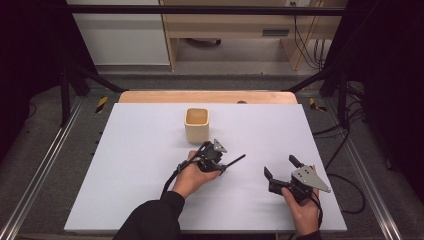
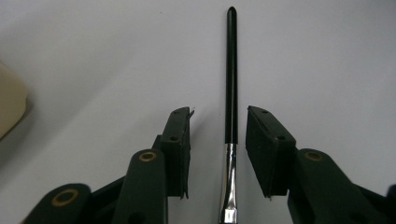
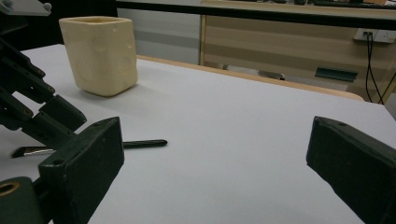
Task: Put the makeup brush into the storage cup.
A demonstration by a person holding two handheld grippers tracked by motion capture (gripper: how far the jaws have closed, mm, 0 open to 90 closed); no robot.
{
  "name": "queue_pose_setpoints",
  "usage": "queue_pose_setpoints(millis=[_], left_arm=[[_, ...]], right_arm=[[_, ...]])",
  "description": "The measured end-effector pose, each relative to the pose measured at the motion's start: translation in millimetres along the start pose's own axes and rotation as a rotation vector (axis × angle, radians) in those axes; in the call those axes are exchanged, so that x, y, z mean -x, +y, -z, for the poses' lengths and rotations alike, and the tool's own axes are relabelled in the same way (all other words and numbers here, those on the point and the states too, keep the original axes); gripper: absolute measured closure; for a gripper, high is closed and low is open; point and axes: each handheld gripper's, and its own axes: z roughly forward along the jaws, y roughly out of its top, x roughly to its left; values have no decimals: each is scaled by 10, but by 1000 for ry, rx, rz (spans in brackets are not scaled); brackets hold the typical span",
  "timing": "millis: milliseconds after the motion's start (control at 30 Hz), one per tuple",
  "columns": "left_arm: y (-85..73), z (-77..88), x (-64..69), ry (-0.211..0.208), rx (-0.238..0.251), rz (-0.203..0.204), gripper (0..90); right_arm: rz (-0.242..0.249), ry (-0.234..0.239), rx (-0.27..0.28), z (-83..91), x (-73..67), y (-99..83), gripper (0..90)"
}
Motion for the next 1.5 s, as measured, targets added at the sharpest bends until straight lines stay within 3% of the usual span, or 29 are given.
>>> queue_pose_setpoints(millis=[233,867,1033,1100,1500], left_arm=[[0,-19,11,2,-27,-7,670],[2,-52,16,-15,-45,24,823],[5,-54,14,-17,-45,29,832],[7,-47,9,-22,-53,14,837],[-1,86,-31,-32,-17,14,839]], right_arm=[[2,2,0,-2,-3,0,47],[2,2,-2,1,-8,3,50],[5,1,-4,-2,-12,2,50],[10,1,-1,-7,-14,0,50],[19,2,-4,-5,-31,4,50]])
